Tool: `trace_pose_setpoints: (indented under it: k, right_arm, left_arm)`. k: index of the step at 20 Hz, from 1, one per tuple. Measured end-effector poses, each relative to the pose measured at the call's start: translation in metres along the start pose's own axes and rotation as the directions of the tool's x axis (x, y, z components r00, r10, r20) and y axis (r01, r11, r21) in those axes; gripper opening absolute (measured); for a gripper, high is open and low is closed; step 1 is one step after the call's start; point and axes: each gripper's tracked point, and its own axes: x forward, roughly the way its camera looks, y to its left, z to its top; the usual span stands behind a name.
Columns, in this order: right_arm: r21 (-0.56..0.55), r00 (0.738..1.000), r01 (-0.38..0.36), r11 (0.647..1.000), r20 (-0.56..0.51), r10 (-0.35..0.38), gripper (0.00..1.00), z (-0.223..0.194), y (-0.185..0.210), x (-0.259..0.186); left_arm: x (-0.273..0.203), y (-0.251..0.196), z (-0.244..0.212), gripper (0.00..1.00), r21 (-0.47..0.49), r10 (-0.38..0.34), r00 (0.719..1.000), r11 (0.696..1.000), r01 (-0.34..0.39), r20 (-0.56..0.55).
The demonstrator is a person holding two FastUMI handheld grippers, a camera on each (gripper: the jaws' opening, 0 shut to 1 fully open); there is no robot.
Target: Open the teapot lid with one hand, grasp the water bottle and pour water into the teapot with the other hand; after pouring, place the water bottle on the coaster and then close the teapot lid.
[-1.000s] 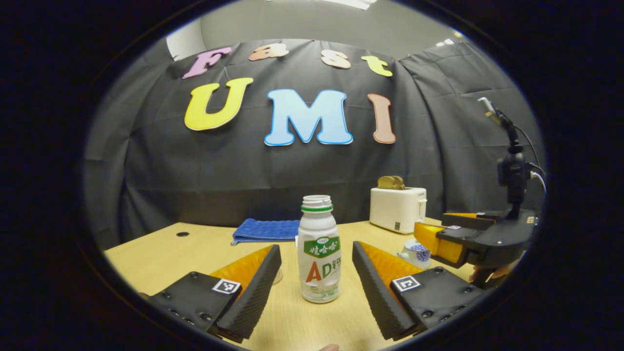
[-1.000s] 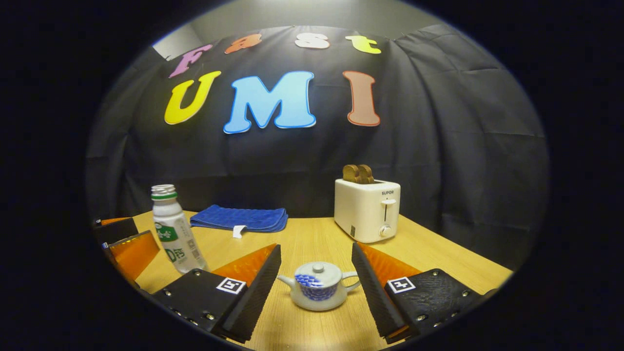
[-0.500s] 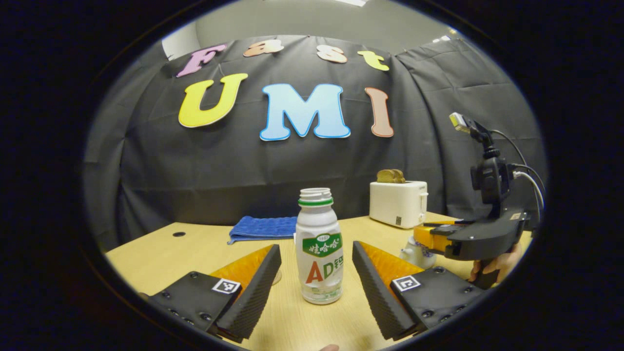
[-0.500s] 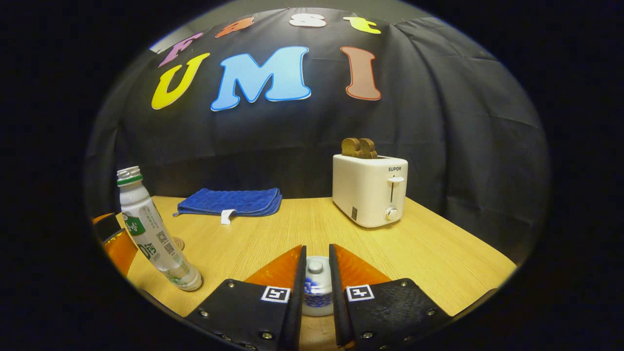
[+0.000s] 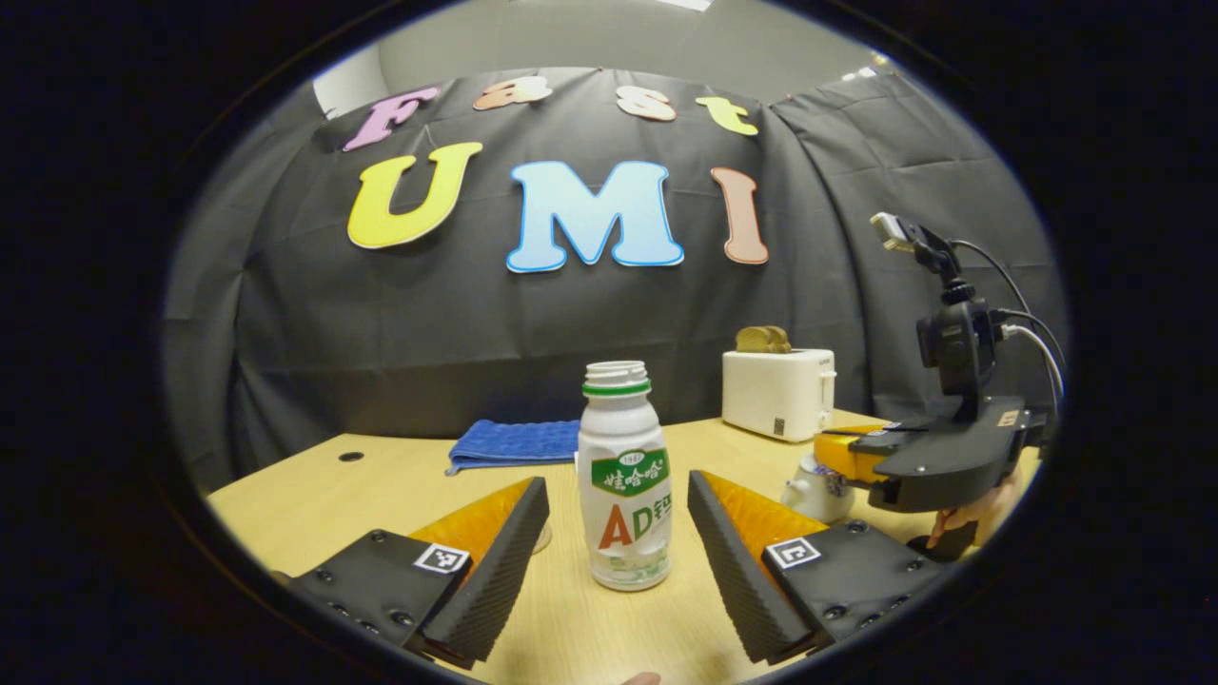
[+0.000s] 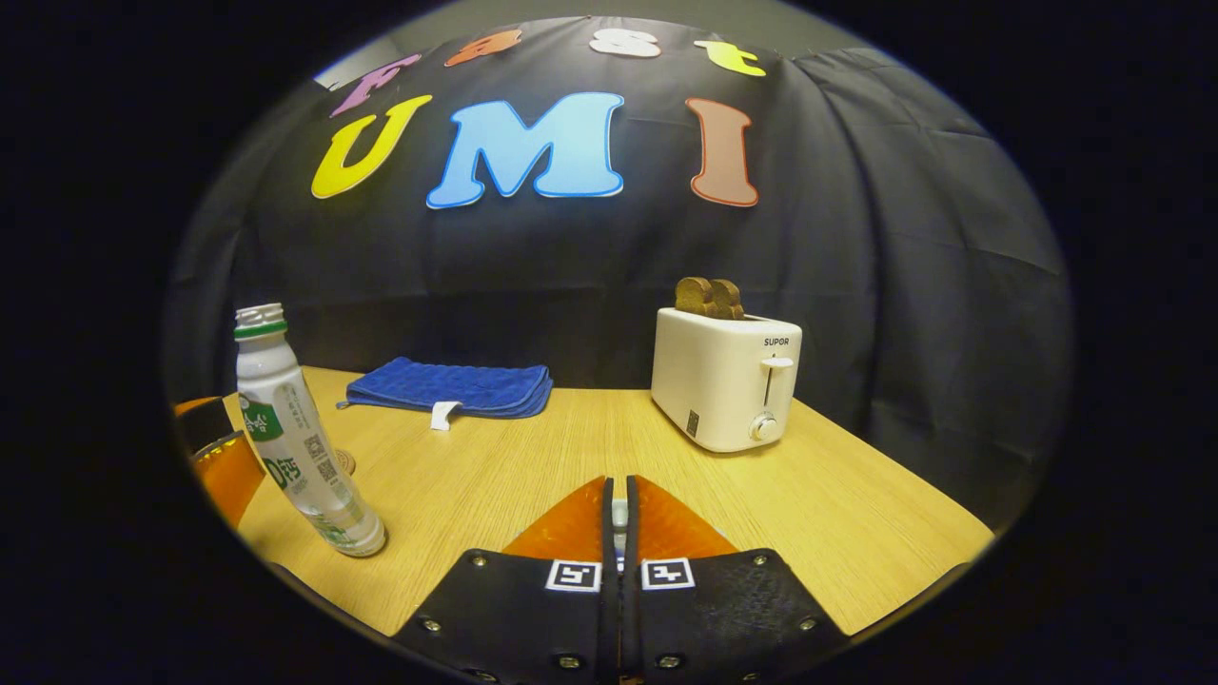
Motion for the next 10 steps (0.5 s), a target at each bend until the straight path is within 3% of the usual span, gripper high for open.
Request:
trace_pose_setpoints:
  k: [4, 10]
  right_arm:
    - [0.027, 0.996, 0.0, 1.0, 0.094, -0.003, 0.01, 0.026, -0.007, -0.015]
    - [0.028, 0.994, -0.047, 0.999, 0.104, 0.044, 0.01, 0.025, 0.003, -0.028]
  left_arm:
    - [0.004, -0.005, 0.003, 1.0, 0.005, -0.008, 1.0, 1.0, 0.008, 0.018]
    - [0.018, -0.007, -0.014, 1.0, 0.015, 0.008, 1.0, 1.0, -0.008, -0.029]
